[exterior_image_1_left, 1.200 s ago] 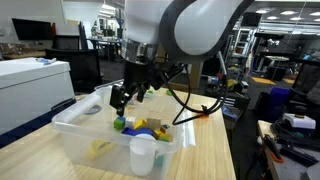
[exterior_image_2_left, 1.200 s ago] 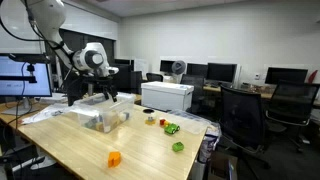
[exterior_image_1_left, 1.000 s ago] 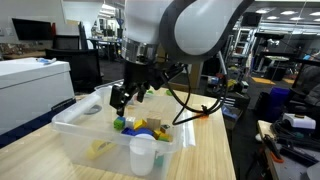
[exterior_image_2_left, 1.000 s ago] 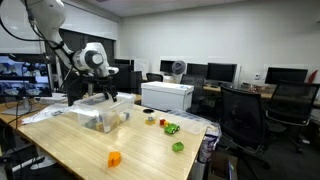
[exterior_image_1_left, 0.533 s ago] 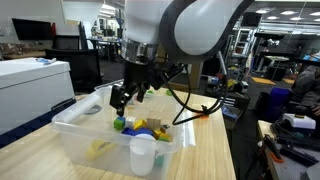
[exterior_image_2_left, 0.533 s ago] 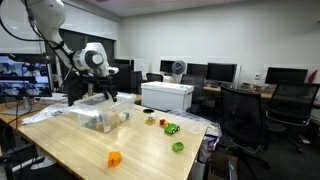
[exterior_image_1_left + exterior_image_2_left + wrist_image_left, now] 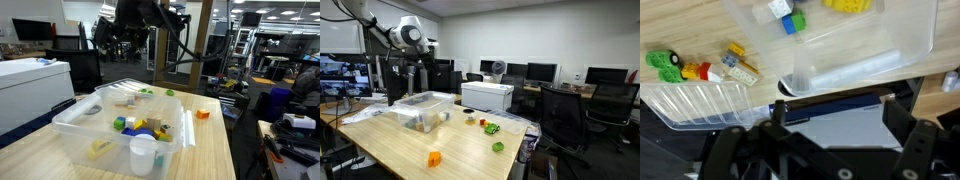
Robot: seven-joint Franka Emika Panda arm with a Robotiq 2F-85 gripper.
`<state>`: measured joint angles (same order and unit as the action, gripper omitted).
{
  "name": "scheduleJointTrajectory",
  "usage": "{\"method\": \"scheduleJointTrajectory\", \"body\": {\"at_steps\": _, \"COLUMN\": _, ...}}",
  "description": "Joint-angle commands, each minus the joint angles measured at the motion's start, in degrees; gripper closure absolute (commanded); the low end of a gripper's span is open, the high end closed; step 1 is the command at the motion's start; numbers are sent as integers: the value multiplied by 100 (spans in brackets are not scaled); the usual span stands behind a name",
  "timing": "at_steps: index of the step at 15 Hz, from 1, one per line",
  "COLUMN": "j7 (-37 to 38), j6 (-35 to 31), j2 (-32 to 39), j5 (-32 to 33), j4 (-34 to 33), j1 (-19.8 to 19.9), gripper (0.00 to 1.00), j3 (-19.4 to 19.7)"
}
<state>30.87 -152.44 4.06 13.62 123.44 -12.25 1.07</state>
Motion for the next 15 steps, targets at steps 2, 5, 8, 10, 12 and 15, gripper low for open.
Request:
{"method": "scheduleJointTrajectory", "body": {"at_steps": 2, "j7": 457, "j6": 159, "j2": -511, "j5": -70, "j4": 206, "j1": 574, "gripper": 0, "j3": 7}}
{"method": "scheduleJointTrajectory", "body": {"at_steps": 5, "j7": 731, "j6": 348, "j2": -522, "j5": 48, "j4": 330, "j1": 927, "gripper": 0, "j3": 68}}
{"method": "scheduleJointTrajectory", "body": {"at_steps": 8, "j7": 894, "j6": 673, "j2": -474, "j5": 122, "j4": 575, "j1": 1138, "gripper": 0, "j3": 128}}
{"method": "scheduleJointTrajectory", "body": {"at_steps": 10, "j7": 994, "j6": 1031, "j2": -399, "j5": 129, "j4": 696, "j1": 1224, "gripper": 0, "j3": 163}}
{"method": "scheduleJointTrajectory", "body": {"at_steps": 12, "j7": 1152, "j6": 1309, "j2": -310, "j5": 128, "j4": 789, "j1": 1315, "gripper": 0, "j3": 226}}
{"method": "scheduleJointTrajectory", "body": {"at_steps": 15, "j7": 1448, "j6": 1566, "j2": -133, "j5": 197, "j4": 912, "j1": 1439, "gripper": 0, "j3": 364}}
